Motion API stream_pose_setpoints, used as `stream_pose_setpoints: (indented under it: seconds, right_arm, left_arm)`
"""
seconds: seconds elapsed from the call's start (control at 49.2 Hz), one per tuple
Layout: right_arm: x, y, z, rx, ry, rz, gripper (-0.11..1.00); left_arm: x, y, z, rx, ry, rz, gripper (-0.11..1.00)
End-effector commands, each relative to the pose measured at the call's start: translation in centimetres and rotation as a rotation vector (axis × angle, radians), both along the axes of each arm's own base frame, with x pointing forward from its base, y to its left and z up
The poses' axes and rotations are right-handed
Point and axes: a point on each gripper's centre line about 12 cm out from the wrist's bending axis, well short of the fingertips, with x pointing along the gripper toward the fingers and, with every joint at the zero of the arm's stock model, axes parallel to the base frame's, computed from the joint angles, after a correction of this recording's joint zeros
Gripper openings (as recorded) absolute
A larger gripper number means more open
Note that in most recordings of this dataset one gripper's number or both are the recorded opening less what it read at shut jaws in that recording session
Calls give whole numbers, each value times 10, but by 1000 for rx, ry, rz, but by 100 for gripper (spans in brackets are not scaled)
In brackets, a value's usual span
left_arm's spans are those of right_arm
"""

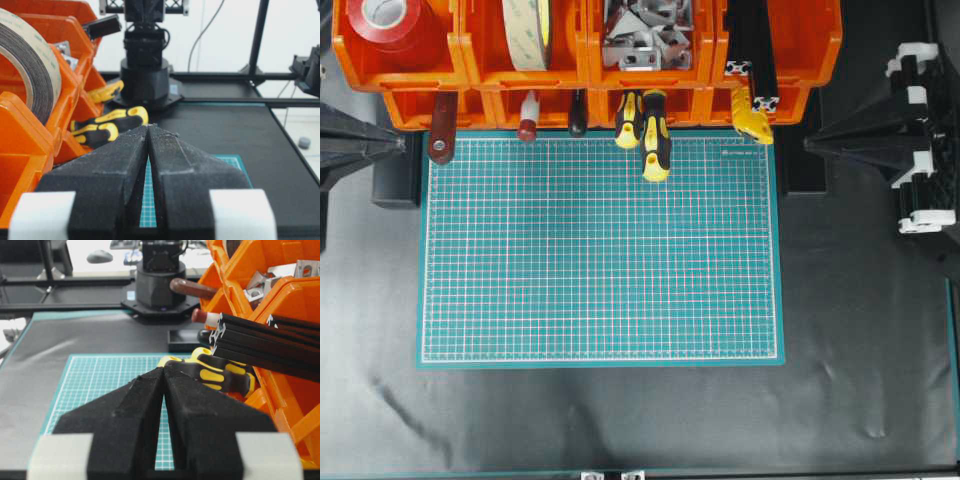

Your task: Pick frame from container rack with right arm.

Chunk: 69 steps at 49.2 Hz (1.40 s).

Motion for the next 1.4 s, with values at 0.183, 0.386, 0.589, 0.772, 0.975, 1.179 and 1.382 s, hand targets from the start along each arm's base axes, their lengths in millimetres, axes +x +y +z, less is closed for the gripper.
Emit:
stream_pose_setpoints:
  seconds: [0.183, 0.386, 0.589, 0.772, 0.975, 1.179, 1.382]
  right_arm:
    - [-1, 3, 27, 79, -4, 6, 0]
    - [1, 9, 68, 98, 160, 26, 0]
    - [14, 16, 105, 60, 339, 44, 0]
    - [39, 19, 119, -61, 526, 25, 0]
    - [60, 27, 122, -320, 698, -47, 0]
    - [67, 41, 122, -553, 771, -291, 0]
    - [66, 63, 99, -834, 787, -487, 0]
  left_arm:
    - [5, -1, 19, 29, -2, -4, 0]
    - [4, -1, 25, 28, 44, -6, 0]
    - [4, -1, 19, 17, 98, -3, 0]
    - [4, -1, 18, 5, 101, -4, 0]
    - [4, -1, 18, 2, 101, -5, 0]
    - [4, -1, 19, 0, 100, -7, 0]
    - [4, -1, 19, 2, 98, -5, 0]
